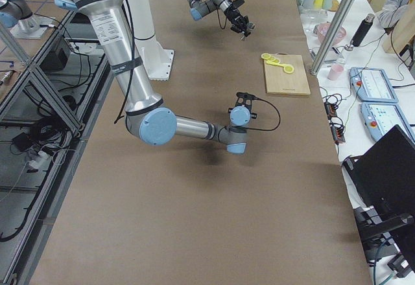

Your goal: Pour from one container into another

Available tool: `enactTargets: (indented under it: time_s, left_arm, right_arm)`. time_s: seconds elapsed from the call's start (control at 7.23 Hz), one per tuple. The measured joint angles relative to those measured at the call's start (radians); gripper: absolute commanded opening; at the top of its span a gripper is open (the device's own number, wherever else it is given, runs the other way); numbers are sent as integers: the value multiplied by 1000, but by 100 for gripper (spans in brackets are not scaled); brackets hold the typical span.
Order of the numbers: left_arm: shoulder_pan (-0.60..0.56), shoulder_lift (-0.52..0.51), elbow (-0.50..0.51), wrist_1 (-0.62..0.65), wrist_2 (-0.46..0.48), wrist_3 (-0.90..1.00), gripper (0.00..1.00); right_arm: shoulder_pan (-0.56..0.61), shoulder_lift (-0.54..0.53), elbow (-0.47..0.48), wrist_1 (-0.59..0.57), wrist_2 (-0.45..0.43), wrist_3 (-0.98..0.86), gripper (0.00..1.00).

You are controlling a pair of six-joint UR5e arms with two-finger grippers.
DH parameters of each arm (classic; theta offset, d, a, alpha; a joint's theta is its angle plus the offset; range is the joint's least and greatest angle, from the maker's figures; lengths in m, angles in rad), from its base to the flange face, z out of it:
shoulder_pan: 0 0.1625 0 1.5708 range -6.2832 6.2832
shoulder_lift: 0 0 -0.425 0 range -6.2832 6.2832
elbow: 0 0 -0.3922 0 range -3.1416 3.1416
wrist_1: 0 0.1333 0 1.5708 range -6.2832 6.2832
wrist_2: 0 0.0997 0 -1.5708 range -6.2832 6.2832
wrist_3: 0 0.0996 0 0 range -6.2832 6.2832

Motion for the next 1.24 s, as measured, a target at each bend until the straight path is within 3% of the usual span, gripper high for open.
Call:
enactTargets:
  time_s: [0.41, 0.69, 0.83, 0.97, 1.24]
  left_arm:
    - [103, -61, 95, -214, -3, 161, 0]
    - [115, -42, 120, -343, -2, 218, 0]
    - [116, -24, 114, -384, 0, 237, 0]
    - [117, -17, 114, -398, 2, 246, 0]
    - [119, -21, 122, -400, 6, 250, 0]
  right_arm:
    - [0, -1, 2, 0, 0, -1, 43]
    - [1, -2, 7, 0, 0, -1, 26]
    - [3, -3, 10, 0, 0, 0, 7]
    - [5, -5, 15, 0, 0, 7, 0]
    - [21, -8, 31, -1, 3, 31, 0]
